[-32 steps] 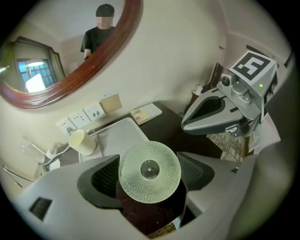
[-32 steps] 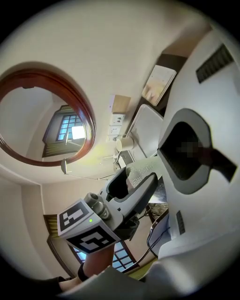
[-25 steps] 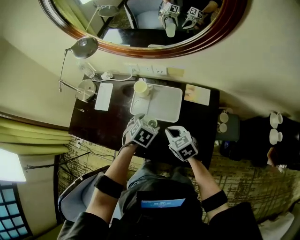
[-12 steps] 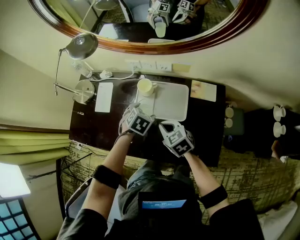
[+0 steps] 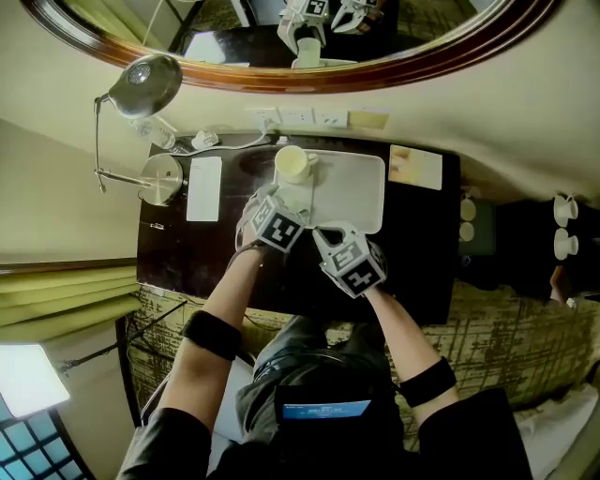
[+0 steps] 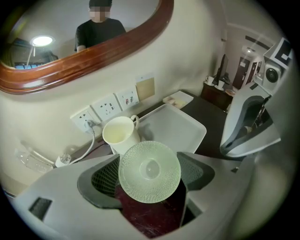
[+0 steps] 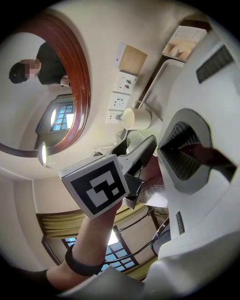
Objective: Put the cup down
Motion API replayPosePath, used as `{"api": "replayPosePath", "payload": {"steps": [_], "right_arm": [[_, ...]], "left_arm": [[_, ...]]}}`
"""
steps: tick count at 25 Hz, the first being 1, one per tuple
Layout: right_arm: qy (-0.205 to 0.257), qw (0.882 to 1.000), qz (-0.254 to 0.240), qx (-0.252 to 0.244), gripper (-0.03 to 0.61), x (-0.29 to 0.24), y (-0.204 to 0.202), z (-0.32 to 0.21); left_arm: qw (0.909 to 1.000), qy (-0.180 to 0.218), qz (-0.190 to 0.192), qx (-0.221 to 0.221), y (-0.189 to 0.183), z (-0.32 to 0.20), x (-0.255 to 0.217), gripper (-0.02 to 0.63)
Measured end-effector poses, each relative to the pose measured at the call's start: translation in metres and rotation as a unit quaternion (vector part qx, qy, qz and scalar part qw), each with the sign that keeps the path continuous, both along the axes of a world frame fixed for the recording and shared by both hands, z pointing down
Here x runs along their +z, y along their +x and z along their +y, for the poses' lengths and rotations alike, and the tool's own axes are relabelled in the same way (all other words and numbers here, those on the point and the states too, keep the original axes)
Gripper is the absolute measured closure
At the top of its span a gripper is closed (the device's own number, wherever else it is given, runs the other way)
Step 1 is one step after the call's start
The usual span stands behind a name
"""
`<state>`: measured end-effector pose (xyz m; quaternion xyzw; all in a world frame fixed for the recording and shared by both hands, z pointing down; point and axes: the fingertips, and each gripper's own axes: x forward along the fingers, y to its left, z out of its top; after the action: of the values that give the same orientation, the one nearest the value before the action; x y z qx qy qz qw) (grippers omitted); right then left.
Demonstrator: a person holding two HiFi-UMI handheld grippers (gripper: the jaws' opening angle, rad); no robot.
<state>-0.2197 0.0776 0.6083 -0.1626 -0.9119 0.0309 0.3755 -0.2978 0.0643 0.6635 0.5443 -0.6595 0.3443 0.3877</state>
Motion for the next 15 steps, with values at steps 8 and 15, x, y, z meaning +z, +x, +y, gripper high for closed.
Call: {"api": "replayPosePath", "payload": {"steps": [8, 15], "right_arm": [[0.005, 1.000, 0.004, 0.018, 0.578, 0.003, -0.002, -0.012], [0.006, 1.000, 0.006, 0.027, 0.578, 0.005, 0.002, -0.017]], "left_arm": [[0.9999, -0.003, 0.008, 0.009, -0.006, -0.007, 0.016, 0.233], [0.9999, -0.004, 0.013, 0.007, -0.004, -0.007, 0.025, 0.233]]}}
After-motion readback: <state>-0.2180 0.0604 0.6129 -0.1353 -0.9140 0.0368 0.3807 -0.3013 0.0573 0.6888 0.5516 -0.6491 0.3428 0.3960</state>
